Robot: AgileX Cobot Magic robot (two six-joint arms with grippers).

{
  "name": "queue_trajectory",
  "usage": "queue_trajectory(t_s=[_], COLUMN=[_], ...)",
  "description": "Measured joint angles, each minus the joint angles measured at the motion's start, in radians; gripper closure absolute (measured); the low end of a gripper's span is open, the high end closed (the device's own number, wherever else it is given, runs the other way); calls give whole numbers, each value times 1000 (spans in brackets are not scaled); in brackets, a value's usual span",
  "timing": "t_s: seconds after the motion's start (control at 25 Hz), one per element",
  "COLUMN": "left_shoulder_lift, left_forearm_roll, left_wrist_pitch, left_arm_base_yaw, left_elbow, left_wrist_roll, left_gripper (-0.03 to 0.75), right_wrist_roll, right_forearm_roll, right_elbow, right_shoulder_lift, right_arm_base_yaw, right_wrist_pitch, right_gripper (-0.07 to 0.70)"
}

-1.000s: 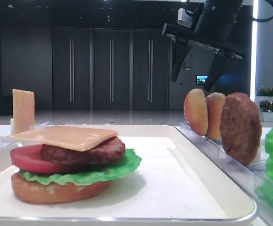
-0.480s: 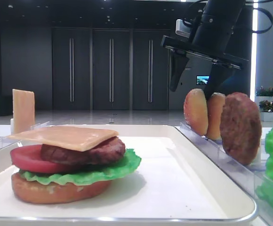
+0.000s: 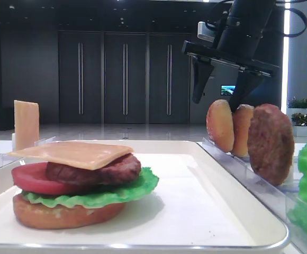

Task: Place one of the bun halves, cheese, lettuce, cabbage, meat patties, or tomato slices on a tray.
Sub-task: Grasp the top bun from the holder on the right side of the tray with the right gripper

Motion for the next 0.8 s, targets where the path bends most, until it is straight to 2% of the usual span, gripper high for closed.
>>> queue_trajectory(t_s=[0.6, 0.8], left_shoulder_lift=[0, 0], left_forearm_roll=[0, 0], left_wrist_pitch=[0, 0], left_arm_base_yaw=[0, 0], left_elbow=[0, 0], left_wrist_roll=[0, 0], left_gripper=[199, 199], right_wrist_roll=[-28, -28], right_forearm_roll=[10, 6], right_elbow=[-2, -2], right_shoulder_lift=[33, 38], right_arm_base_yaw=[0, 0], right_wrist_pitch=[-9, -15], right_gripper=[146, 186])
